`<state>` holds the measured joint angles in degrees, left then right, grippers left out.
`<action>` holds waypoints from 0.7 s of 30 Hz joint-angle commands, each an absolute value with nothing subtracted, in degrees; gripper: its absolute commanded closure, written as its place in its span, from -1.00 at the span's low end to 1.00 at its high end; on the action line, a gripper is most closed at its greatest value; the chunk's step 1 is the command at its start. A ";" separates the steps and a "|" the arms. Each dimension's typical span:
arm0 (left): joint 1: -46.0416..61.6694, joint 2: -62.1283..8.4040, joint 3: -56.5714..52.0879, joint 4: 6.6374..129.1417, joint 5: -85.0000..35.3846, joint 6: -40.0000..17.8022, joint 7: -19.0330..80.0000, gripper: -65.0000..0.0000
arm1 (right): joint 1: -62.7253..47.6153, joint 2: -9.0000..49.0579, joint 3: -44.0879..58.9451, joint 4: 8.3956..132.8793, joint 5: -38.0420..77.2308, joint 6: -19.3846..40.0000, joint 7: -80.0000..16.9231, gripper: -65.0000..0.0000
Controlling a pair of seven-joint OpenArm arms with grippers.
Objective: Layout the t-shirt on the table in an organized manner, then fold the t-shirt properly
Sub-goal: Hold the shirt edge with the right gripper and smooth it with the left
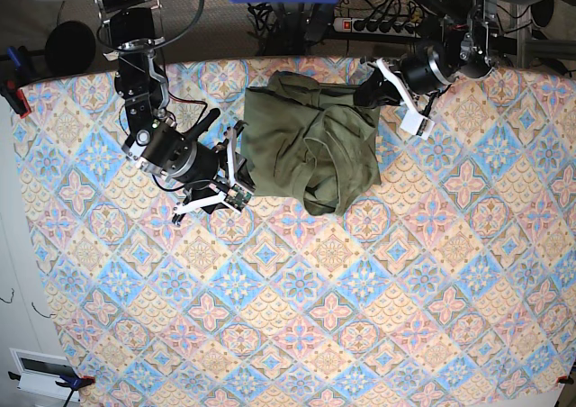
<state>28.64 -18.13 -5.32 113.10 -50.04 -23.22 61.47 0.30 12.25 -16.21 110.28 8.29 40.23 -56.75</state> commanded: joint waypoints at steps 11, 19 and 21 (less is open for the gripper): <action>24.75 -15.25 2.95 119.16 -48.92 -23.96 57.98 -0.36 | 1.10 12.44 -13.49 111.16 9.01 40.00 -55.60 0.51; 23.25 -14.73 9.45 119.08 -37.14 -23.96 55.78 -0.49 | -0.22 12.44 -11.74 111.16 9.01 40.00 -55.60 0.51; 23.34 -14.37 11.03 119.08 -33.54 -23.96 55.34 -0.37 | -0.22 12.44 -11.74 111.16 9.01 40.00 -55.60 0.51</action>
<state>23.49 -14.55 10.90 118.08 -32.71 -23.68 56.34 -1.10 12.16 -11.97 110.26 8.56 40.10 -56.55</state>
